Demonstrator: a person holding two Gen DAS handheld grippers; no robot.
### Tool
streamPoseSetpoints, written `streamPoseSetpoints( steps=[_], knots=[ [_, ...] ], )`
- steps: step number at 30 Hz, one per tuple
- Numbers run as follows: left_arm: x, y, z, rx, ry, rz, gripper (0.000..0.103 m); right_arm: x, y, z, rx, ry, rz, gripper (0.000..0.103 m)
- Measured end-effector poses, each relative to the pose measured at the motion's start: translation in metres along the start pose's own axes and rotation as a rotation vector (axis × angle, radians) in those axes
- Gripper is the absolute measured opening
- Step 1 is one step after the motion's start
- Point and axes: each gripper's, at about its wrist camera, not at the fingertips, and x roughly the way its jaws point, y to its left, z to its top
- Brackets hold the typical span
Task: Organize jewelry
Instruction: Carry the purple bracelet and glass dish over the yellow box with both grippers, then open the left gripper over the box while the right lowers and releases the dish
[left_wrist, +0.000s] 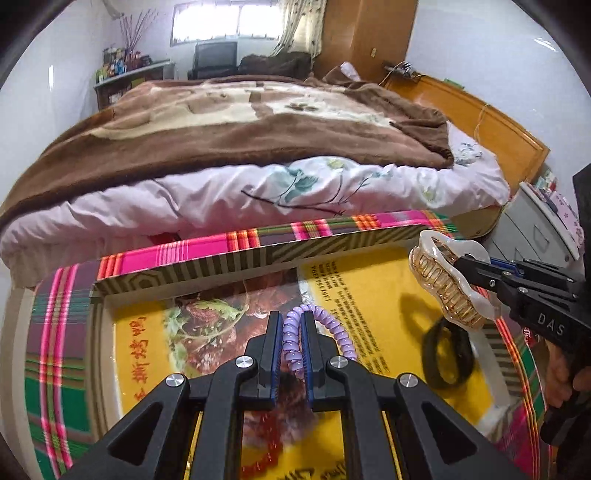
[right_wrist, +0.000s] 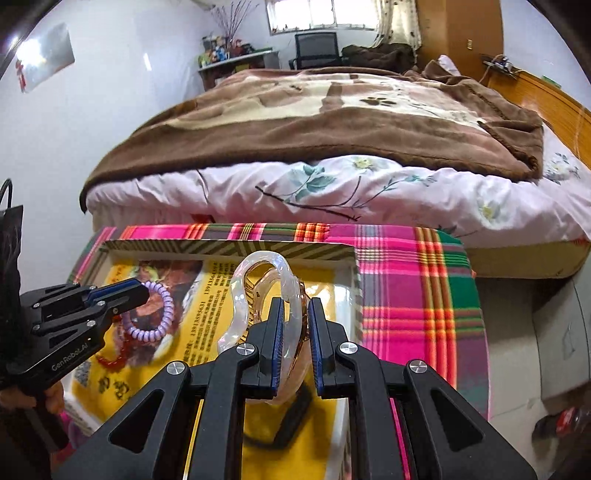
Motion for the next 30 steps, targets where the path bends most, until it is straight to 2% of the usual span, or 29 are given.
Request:
streamPoseSetpoints(
  steps=[8,23,24,27,28,30],
  knots=[
    [0.026,0.003,0.0,-0.015,0.05,0.002,0.01,0.024,0.0,0.008,-0.03,0.038,-0.016,0.013],
    [0.036,0.0,0.002,-0.007,0.088,0.014,0.012,0.034,-0.002,0.014,-0.04,0.052,0.003,0.014],
    [0.035,0.0,0.001,-0.004,0.088,0.014,0.016,0.034,-0.003,0.014,-0.036,0.052,0.008,0.014],
    [0.031,0.001,0.001,-0.009,0.075,0.025,0.044,0.033,-0.005,0.013,-0.023,0.051,0.01,0.014],
    [0.029,0.002,0.001,-0.014,0.068,0.024,0.049,0.032,-0.005,0.013,-0.023,0.048,0.011,0.014],
    [0.026,0.002,0.0,-0.019,0.065,0.019,0.05,0.029,-0.006,0.012,-0.016,0.043,0.019,0.015]
  ],
)
